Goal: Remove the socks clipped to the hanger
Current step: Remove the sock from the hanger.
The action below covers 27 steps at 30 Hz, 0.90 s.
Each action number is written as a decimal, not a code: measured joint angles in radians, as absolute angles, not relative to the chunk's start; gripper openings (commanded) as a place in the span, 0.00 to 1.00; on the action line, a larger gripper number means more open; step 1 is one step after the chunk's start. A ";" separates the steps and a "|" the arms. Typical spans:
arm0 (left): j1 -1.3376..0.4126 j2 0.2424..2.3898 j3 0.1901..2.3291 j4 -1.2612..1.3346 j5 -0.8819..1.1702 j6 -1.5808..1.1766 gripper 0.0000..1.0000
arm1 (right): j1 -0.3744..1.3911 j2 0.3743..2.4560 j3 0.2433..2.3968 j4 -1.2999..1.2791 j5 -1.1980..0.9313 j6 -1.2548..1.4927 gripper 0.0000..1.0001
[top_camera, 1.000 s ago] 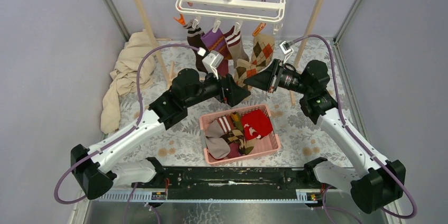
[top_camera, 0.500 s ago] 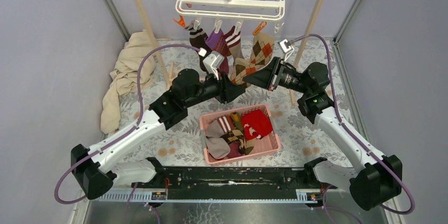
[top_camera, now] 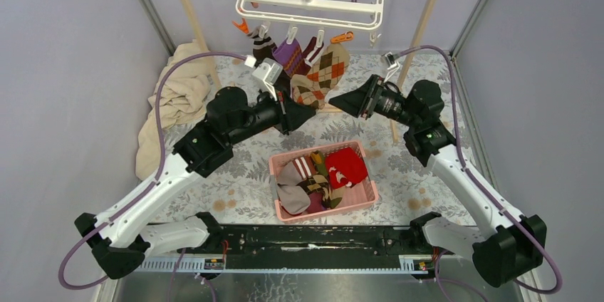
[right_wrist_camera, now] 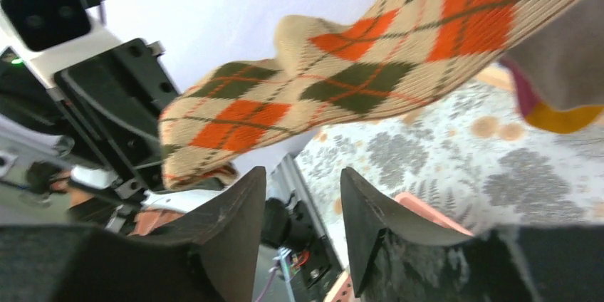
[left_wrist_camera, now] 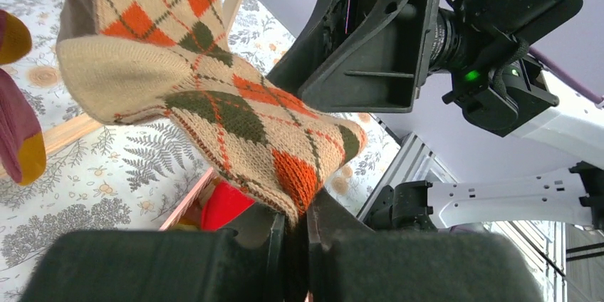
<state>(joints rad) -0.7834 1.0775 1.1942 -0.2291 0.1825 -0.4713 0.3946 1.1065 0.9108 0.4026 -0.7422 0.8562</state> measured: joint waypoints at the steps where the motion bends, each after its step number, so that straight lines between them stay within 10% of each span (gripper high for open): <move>1: -0.782 1.073 1.205 -0.242 0.181 -0.471 0.11 | 0.395 1.098 0.923 0.368 -0.712 0.825 0.55; 27: -0.778 1.068 1.241 -0.362 0.255 -0.457 0.08 | 0.394 1.289 0.933 0.794 -0.191 0.690 0.69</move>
